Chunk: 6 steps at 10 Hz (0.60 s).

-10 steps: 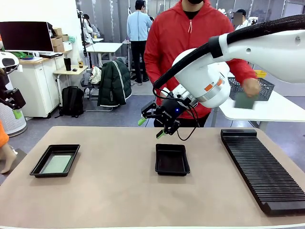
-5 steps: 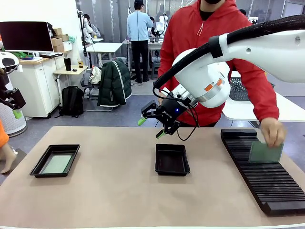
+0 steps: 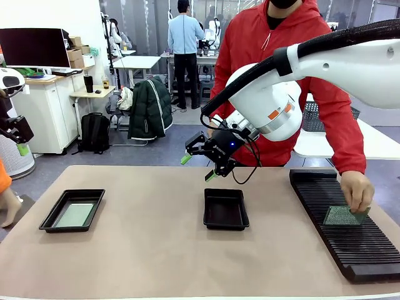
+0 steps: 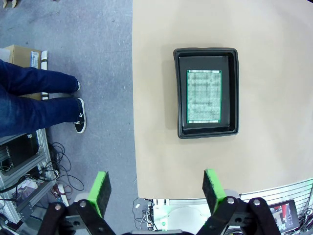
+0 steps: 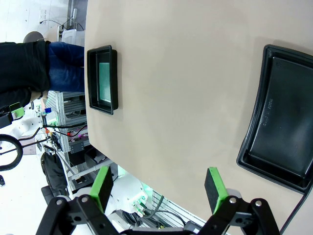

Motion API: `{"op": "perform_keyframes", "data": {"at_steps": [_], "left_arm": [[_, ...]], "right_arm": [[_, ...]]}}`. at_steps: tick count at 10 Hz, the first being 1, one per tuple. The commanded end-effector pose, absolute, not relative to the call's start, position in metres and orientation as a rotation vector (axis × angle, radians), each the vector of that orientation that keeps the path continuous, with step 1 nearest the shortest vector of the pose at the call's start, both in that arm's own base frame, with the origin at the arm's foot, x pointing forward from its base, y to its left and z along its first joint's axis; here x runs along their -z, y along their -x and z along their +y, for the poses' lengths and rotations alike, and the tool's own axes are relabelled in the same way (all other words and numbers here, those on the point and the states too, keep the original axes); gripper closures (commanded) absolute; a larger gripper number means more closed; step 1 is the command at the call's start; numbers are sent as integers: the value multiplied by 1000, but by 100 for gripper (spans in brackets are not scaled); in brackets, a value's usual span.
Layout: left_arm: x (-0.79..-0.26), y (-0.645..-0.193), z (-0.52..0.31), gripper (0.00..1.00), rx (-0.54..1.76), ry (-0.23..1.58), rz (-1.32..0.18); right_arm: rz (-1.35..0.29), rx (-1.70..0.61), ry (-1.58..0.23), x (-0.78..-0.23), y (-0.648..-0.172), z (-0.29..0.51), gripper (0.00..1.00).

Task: Inspect and transfer BCBs to ESD trays.
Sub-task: Pick up the Blank PCB from the PCB Rack and place it in the right ESD tray.

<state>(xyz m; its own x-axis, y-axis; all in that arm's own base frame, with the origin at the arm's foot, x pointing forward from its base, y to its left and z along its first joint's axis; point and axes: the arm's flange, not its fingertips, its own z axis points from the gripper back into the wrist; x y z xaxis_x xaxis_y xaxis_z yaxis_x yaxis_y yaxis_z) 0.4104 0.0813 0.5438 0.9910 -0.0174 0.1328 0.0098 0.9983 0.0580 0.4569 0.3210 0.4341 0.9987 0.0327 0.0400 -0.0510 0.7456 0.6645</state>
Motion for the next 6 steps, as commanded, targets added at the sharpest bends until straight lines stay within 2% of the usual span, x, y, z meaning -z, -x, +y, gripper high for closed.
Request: {"op": "perform_keyframes", "data": {"at_steps": [1, 6], "left_arm": [[-543, -409, 81, 0, 12, -57, -139], [-543, -409, 81, 0, 12, -57, -139]], "right_arm": [[-31, -30, -710, -435, -456, 322, 0], [-31, -30, -710, -435, -456, 322, 0]]}}
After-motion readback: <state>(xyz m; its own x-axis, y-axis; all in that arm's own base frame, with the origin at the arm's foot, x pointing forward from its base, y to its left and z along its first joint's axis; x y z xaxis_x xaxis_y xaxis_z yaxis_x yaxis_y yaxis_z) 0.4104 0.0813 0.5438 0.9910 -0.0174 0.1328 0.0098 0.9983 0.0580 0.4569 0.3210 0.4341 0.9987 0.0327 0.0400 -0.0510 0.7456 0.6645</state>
